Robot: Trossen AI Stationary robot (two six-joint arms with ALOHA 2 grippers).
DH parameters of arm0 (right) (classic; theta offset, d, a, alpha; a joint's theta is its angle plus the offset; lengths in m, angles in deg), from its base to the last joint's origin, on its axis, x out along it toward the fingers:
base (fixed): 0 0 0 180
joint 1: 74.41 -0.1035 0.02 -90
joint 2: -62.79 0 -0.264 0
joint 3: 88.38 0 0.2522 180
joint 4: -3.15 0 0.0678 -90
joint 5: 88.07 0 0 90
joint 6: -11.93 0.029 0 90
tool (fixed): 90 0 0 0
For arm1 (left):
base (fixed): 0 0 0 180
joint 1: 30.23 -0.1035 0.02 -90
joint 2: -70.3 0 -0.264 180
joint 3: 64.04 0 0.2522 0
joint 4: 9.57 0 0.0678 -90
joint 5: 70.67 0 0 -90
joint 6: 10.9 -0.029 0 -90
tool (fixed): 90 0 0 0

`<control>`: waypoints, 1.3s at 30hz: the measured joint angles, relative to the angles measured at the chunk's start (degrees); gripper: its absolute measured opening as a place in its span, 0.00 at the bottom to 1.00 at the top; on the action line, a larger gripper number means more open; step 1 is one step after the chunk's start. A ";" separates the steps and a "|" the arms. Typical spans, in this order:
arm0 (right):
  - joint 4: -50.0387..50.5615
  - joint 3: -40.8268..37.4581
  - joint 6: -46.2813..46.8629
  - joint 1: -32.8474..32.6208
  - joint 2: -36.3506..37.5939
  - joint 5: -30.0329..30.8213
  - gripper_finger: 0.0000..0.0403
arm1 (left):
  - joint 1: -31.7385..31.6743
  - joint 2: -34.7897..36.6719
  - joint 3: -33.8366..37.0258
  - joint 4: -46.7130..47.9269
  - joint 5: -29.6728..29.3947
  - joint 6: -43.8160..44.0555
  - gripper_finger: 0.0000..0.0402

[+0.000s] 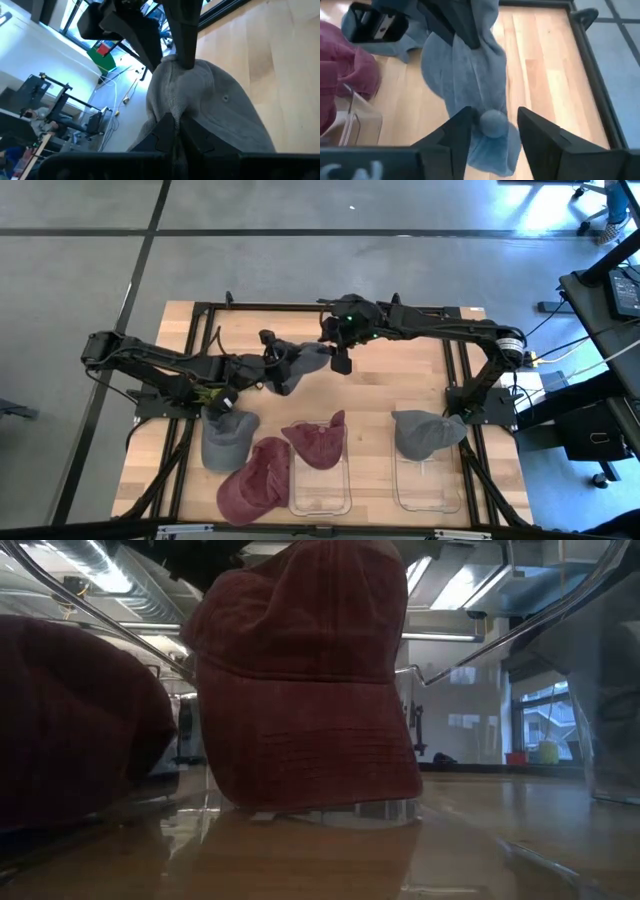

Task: Pick & Place hat
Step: Put the top gray cap into the right transparent bin

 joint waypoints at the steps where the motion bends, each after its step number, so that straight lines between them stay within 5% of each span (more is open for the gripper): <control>1: -0.11 0.00 -0.02 -0.01 0.00 -0.02 0.36 | 0.08 0.00 0.00 0.00 0.00 0.11 0.02; 6: -0.14 0.00 -1.76 0.00 0.00 -3.31 0.16 | 0.10 0.01 0.00 -0.43 0.09 0.44 0.02; 22: 1.32 1.31 -1.60 -0.42 0.72 -0.17 0.15 | -0.03 0.17 -0.02 -1.13 -4.37 2.59 0.21; 29: 11.06 10.37 -4.71 -3.09 0.87 12.19 0.15 | -0.34 4.30 1.76 -1.29 1.69 3.73 0.32; 39: 34.82 31.35 0.49 -13.02 0.87 20.55 0.15 | -6.43 18.05 11.09 -1.36 4.98 21.50 0.34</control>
